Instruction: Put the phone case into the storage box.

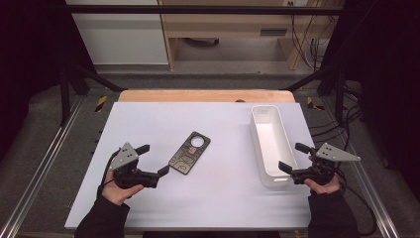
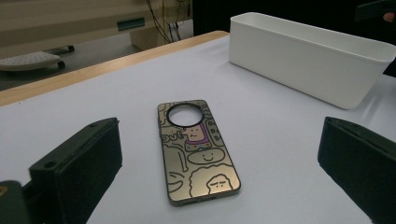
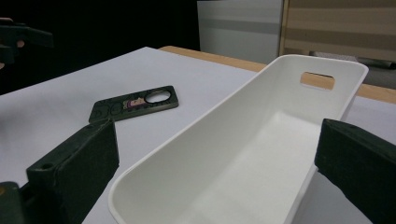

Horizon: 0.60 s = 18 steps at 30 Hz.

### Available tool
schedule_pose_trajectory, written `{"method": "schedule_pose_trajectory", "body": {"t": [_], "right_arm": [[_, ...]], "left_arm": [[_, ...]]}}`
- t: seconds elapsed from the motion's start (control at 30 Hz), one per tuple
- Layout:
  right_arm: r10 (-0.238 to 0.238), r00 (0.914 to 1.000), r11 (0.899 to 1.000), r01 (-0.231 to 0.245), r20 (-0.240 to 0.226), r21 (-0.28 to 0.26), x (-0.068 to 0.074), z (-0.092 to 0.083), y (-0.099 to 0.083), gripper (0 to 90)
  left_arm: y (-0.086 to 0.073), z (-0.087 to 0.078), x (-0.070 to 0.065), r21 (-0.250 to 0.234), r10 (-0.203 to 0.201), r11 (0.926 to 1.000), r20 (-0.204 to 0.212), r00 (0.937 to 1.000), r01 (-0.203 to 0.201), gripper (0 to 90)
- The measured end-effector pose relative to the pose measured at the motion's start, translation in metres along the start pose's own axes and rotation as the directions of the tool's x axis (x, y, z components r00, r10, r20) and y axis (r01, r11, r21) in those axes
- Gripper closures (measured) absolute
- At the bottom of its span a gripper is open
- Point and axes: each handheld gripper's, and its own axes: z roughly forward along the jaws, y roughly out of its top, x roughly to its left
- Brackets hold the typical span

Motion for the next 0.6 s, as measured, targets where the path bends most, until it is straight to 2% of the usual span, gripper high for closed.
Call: {"method": "schedule_pose_trajectory", "body": {"t": [0.37, 0.6], "right_arm": [[-0.007, 1.0, 1.0, 0.007, 0.001, 0.004, 0.001, 0.001, 0.0, 0.5], [-0.007, 1.0, 1.0, 0.007, -0.001, 0.006, 0.001, 0.001, 0.0, 0.5]], "left_arm": [[0.009, 0.013, -0.011, 0.021, -0.001, 0.9998, 0.02, 0.9998, 0.001, 0.0], [0.013, 0.027, -0.017, 0.062, 0.005, 0.998, 0.025, 0.9997, -0.007, 0.0]]}}
